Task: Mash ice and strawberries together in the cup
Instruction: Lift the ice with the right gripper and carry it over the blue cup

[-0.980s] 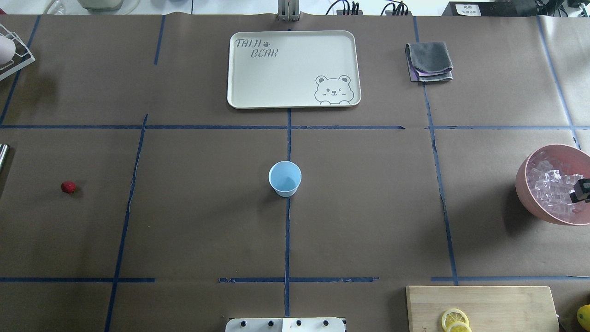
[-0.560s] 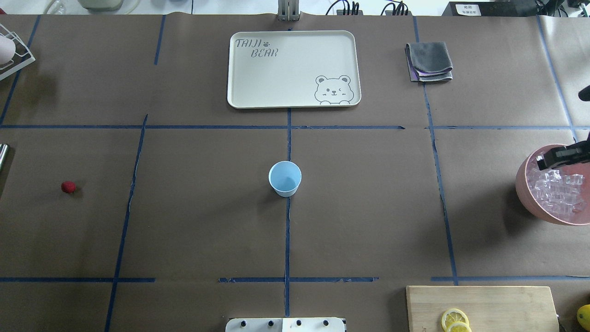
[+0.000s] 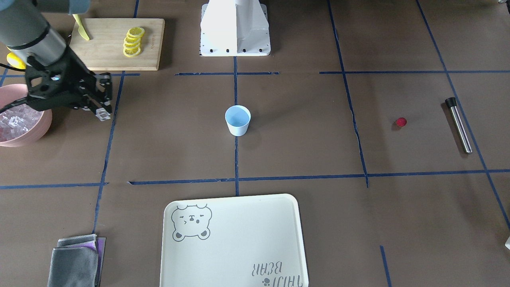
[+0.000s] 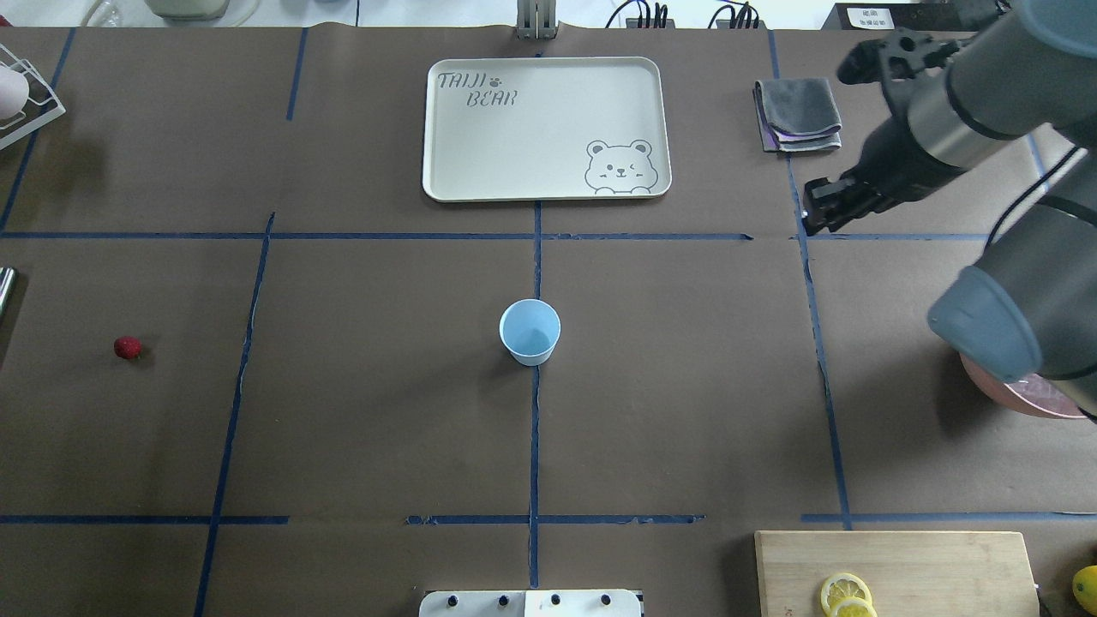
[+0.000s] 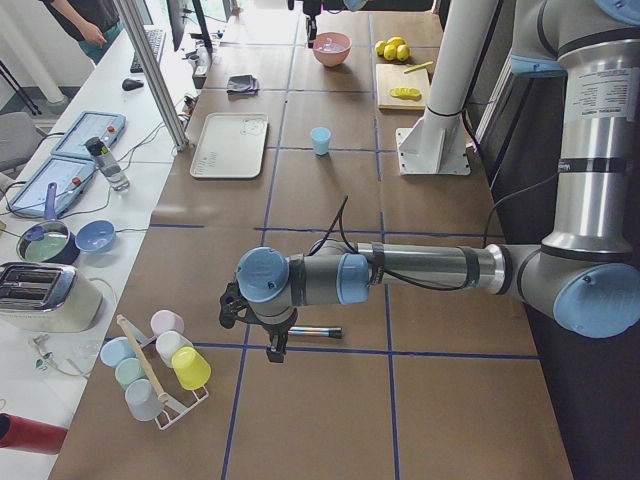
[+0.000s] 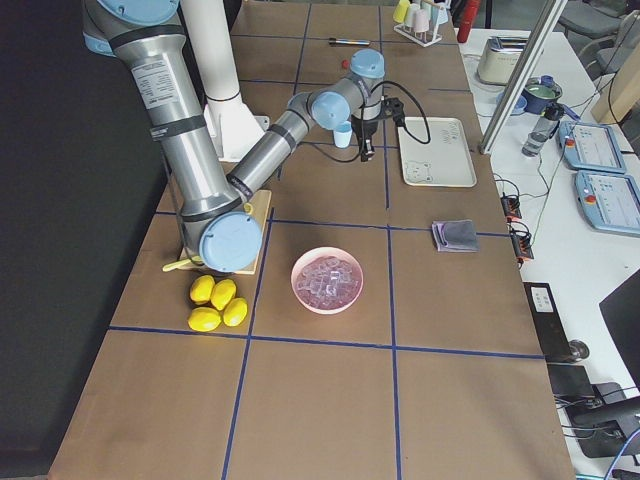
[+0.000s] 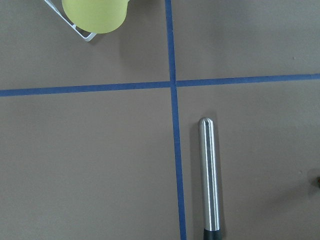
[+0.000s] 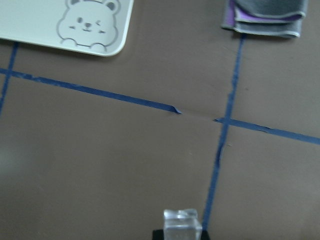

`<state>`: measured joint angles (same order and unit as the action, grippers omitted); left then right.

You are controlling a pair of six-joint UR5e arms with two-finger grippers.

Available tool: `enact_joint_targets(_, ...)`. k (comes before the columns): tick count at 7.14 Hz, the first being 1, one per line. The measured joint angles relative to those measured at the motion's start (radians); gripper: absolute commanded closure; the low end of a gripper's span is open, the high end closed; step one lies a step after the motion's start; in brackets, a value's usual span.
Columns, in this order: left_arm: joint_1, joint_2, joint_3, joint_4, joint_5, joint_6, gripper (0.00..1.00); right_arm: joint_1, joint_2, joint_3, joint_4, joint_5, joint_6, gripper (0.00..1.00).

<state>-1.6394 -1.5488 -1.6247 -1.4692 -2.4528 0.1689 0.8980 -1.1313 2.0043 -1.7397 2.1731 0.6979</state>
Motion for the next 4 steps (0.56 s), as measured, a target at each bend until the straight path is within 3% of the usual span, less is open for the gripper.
enact_joint_targets(2, 0.001, 0.000, -0.002, 0.000, 0.000, -0.001, 0.00, -0.144, 0.201, -0.107, -0.033, -0.091, 0.177, 1.00)
enact_joint_targets(4, 0.000, -0.001, -0.004, 0.001, 0.000, -0.002, 0.00, -0.286, 0.400, -0.285, -0.033, -0.192, 0.328, 0.99)
